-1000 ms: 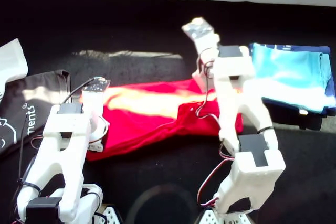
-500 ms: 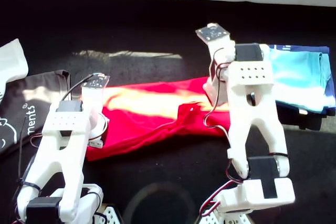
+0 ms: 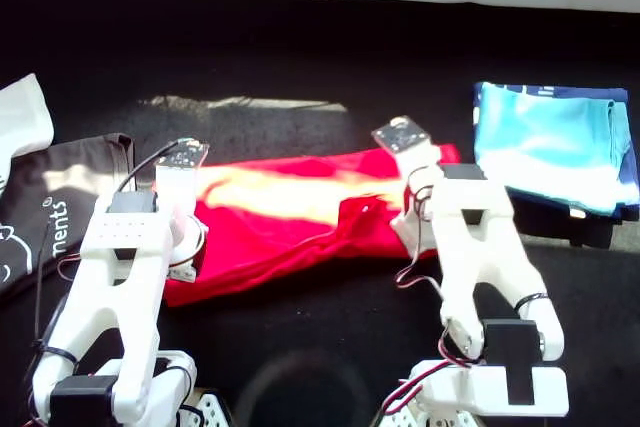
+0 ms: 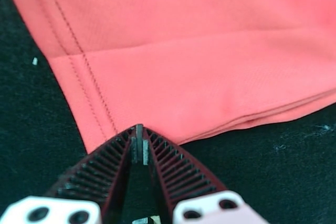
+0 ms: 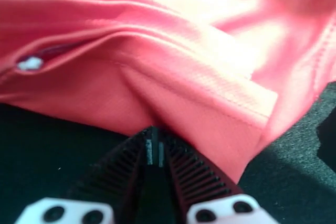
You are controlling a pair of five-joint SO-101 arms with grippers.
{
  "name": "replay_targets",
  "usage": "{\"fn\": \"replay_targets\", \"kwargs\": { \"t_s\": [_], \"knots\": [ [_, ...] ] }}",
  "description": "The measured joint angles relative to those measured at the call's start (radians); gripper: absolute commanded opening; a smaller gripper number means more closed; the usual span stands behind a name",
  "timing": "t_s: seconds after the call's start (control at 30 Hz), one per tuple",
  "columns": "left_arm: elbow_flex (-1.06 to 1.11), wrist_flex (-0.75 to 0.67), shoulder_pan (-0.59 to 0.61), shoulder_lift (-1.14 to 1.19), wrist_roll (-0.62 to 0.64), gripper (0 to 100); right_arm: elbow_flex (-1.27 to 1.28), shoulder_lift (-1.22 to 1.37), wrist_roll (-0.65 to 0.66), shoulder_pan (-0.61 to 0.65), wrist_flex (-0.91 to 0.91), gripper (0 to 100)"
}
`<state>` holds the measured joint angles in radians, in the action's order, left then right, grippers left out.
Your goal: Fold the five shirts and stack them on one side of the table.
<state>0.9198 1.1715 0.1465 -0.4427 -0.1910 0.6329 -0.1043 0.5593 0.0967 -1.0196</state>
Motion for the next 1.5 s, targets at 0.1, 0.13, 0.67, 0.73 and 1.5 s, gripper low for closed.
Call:
{"fn": "replay_targets", "kwargs": {
  "t_s": [0.1, 0.13, 0.67, 0.73, 1.5],
  "knots": [
    [0.0, 0.0, 0.0, 0.0, 0.0, 1, -0.014, 0.044, 0.032, -0.041, 0.057, 0.7],
    [0.0, 0.0, 0.0, 0.0, 0.0, 1, -0.026, 0.069, 0.034, -0.052, 0.075, 0.7],
    [0.0, 0.02, 0.0, 0.0, 0.0, 1, -0.394, 0.281, -0.035, -0.034, -0.011, 0.7],
    [0.0, 0.02, 0.0, 0.0, 0.0, 1, -0.414, 0.281, -0.037, -0.014, -0.049, 0.7],
    [0.0, 0.117, 0.014, 0.0, -0.011, 1, -0.167, 0.147, -0.261, 0.281, 0.038, 0.7]
  ]
}}
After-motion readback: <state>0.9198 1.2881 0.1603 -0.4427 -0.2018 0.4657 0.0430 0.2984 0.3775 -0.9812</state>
